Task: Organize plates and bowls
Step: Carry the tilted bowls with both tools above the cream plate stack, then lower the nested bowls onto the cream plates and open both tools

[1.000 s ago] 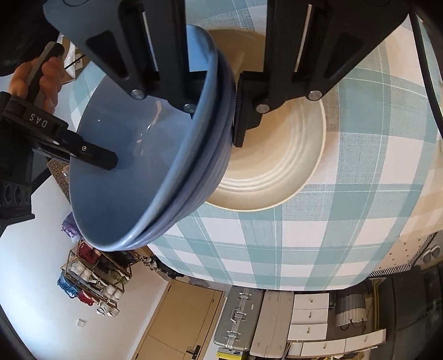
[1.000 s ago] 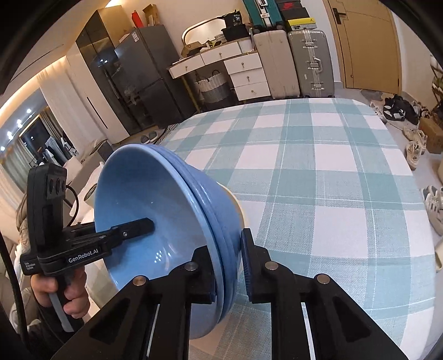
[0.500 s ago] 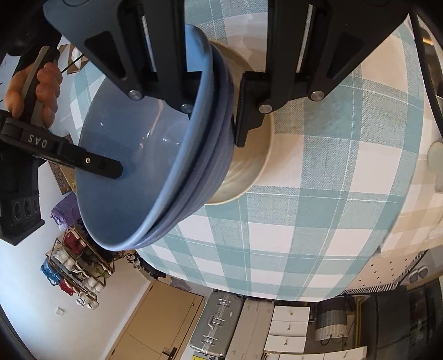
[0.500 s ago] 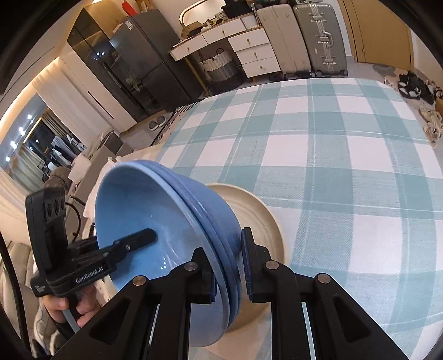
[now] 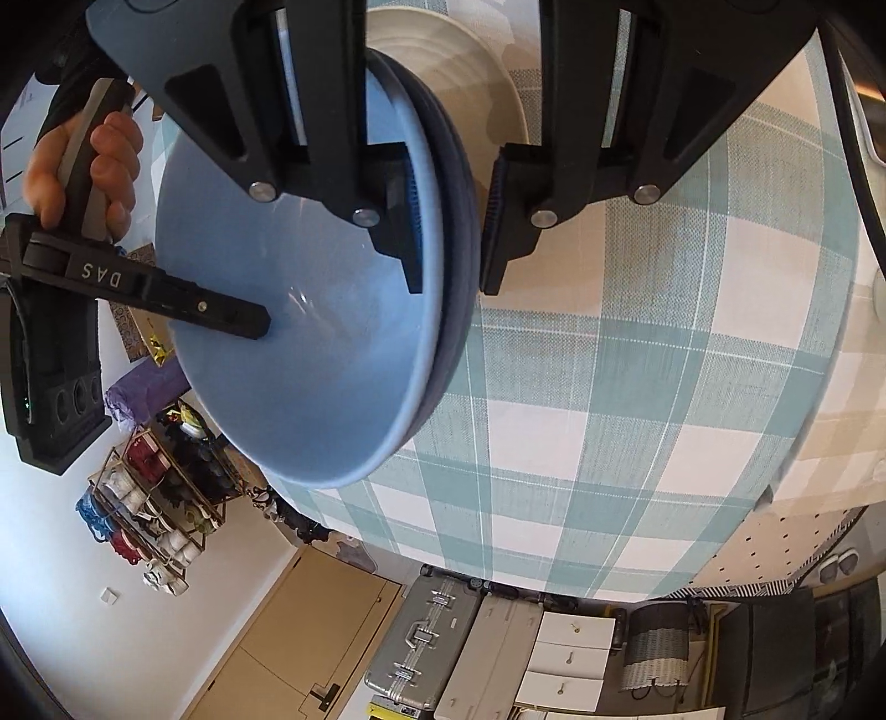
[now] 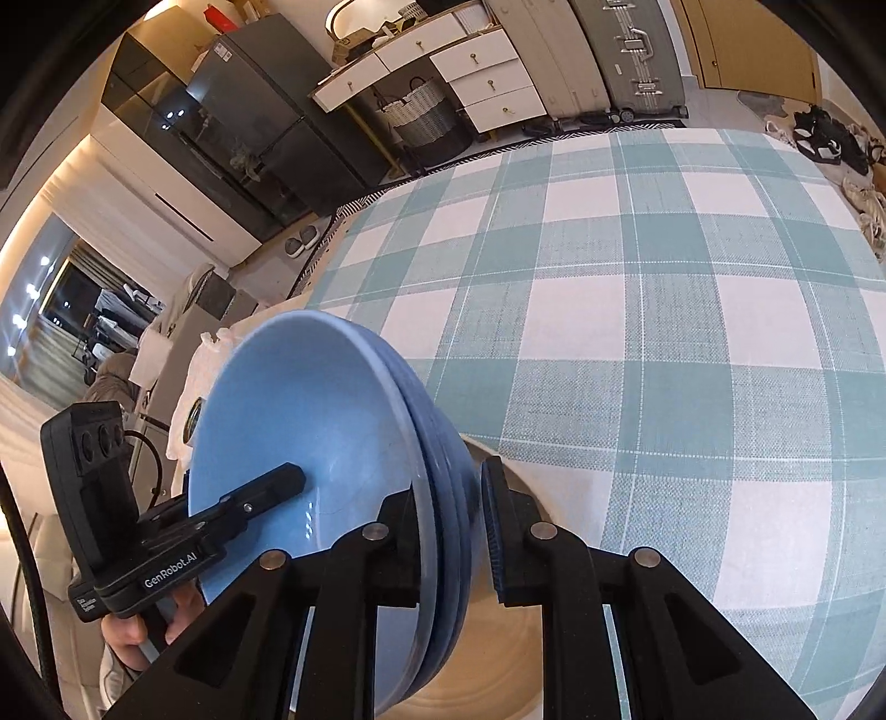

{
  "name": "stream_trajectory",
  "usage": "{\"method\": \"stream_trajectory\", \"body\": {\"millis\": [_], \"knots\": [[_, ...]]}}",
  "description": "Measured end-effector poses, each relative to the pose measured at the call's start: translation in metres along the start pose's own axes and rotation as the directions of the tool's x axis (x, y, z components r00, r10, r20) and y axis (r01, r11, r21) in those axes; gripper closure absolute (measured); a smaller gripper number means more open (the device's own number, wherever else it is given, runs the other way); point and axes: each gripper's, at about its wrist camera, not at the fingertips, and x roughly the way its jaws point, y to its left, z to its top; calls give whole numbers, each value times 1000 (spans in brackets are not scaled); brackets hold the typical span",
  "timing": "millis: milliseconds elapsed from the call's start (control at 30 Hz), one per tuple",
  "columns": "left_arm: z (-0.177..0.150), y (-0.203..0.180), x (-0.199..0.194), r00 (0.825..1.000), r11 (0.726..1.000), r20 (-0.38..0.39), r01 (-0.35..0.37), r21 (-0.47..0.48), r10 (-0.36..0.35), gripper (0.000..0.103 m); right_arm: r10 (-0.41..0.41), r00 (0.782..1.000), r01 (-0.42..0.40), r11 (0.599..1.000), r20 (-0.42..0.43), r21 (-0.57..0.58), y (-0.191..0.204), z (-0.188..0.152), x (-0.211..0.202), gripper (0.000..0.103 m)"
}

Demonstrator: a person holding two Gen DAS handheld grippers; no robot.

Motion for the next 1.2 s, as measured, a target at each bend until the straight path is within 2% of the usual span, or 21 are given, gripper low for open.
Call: {"method": "stream_trajectory", "body": {"millis": [233,467,633,700,733,800,900,967,1200], "knots": [[6,0,16,1000,1000,-10,-11,-4,11,88,-19,1000,20,1000,-6,22,-11,-3,1,69],[11,-7,22,1000,999,-13,-28,15,28,85,-44,999,45,997,-17,55,-24,-5,-1,57],[9,-6,10,999,999,27,-48,25,47,66,-32,999,32,998,3,50,-24,-5,-10,53],[7,-6,1,997,998,56,-54,39,51,45,-38,999,37,999,12,23,-20,-6,-14,51],[6,-6,-4,995,997,73,-69,46,66,41,-42,999,42,999,15,12,-18,-7,-14,48],[3,-6,-14,991,994,106,-94,61,87,37,-49,998,50,999,30,-17,-14,-10,-18,39],[-1,-3,-26,987,993,138,-90,69,80,30,-63,996,66,996,56,-67,-6,-16,-23,35],[-4,-3,-33,984,992,156,-98,78,85,29,-63,996,69,993,67,-96,-1,-21,-26,29],[-22,-13,-59,957,972,259,-174,160,129,21,-48,988,75,980,150,-183,15,-36,-41,13]]}}
